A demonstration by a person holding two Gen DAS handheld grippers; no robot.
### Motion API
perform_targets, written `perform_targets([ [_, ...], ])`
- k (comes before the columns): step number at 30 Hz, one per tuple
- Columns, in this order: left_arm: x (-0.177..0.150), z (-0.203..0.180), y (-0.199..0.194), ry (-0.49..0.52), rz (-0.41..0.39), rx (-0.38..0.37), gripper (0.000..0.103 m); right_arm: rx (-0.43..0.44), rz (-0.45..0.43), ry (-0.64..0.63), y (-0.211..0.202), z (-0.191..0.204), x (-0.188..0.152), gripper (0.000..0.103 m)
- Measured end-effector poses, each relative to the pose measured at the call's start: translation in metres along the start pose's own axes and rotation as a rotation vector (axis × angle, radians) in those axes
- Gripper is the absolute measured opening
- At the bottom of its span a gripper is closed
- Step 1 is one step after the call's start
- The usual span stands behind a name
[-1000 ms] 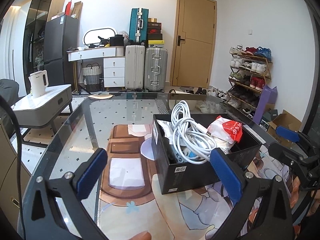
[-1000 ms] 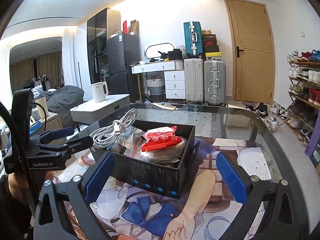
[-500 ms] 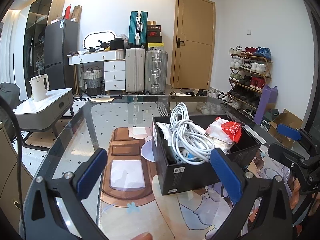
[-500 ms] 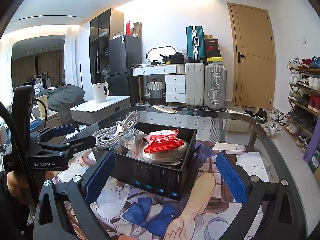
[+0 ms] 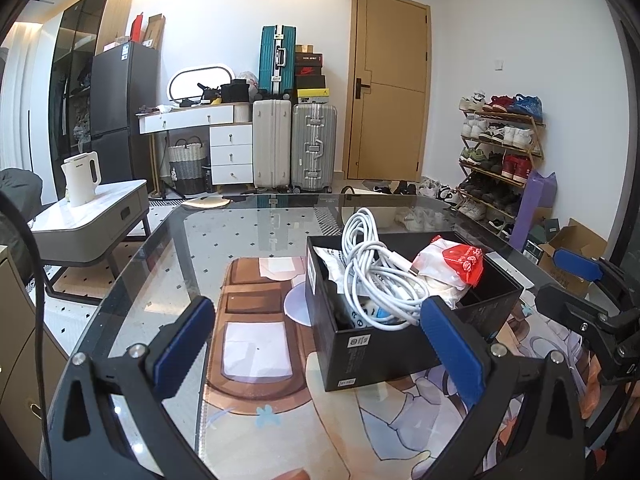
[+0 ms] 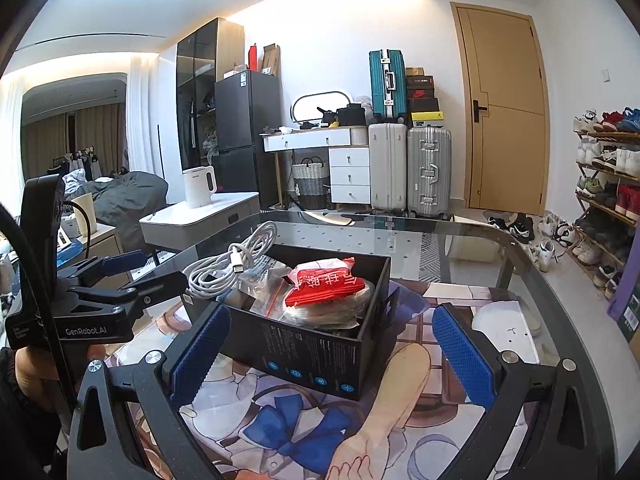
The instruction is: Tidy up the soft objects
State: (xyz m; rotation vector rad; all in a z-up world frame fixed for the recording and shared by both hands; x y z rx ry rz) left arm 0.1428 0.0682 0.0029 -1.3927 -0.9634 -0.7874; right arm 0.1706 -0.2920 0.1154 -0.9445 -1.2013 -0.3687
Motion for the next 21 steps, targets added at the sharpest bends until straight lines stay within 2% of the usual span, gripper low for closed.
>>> perform_targets([
  [21,-0.001,0.0012,0.0011,-0.011,0.006,0.005,0.103,0.002,0.0,0.002,0.0005,-0.0006,0.0003,0.103],
])
Point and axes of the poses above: each gripper's, at about its wrist camera, not at the fingertips, and y roughly the way its jaws point, z to its left, x to its top, the point moved 8 cm from there along y, roughly the way its jaws point
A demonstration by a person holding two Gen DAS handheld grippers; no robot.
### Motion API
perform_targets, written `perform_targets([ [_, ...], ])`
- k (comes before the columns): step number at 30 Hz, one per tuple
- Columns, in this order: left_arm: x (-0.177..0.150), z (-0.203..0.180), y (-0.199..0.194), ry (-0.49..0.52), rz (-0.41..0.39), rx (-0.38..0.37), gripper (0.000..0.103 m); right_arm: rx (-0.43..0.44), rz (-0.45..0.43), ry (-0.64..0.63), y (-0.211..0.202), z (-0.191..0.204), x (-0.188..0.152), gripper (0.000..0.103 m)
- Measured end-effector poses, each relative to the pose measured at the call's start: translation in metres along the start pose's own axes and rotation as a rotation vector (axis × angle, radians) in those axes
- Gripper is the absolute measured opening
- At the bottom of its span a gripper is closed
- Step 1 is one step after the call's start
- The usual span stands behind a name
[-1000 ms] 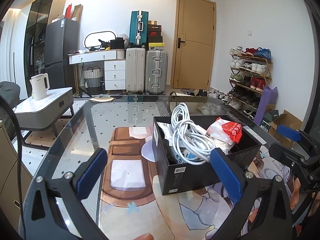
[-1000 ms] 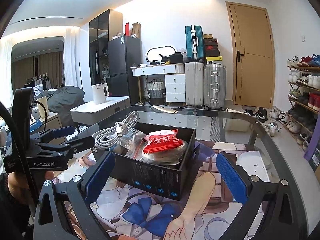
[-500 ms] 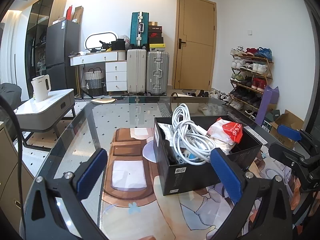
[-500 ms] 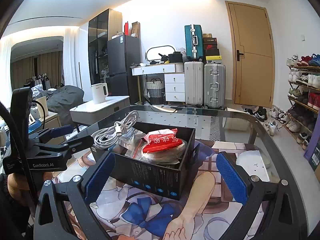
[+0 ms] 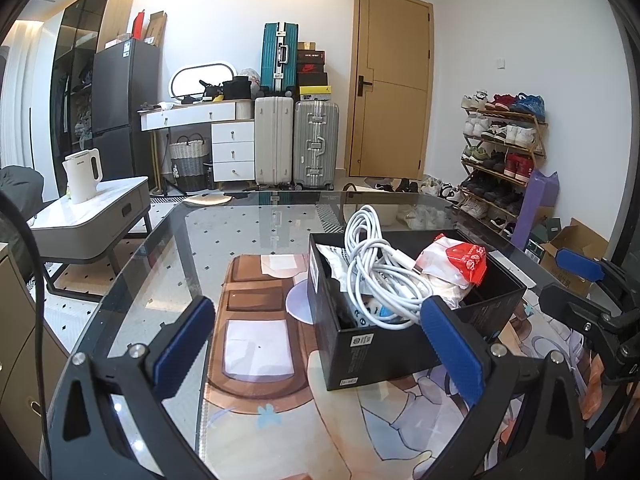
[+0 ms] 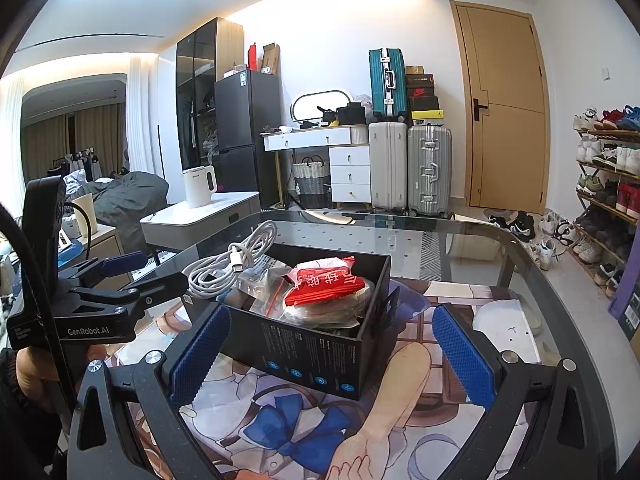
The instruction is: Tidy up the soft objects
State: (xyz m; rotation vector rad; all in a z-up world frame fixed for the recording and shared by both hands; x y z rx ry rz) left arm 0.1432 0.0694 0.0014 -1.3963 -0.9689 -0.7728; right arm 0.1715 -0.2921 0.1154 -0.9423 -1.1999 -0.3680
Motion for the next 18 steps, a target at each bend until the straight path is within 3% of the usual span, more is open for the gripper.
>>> perform_targets([
  [18,0.0021,-0.0009,-0.0016,0.007,-0.017,0.009,0.103,-0.001,0.0,-0.001,-0.0002,-0.0002,0.0005,0.103],
])
Point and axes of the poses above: each gripper's, at about its wrist camera, not at the fingertips, and y roughly the way its jaws point, z to its left, x to its top, the point moved 8 cm from there along y, roughly the way its jaws point
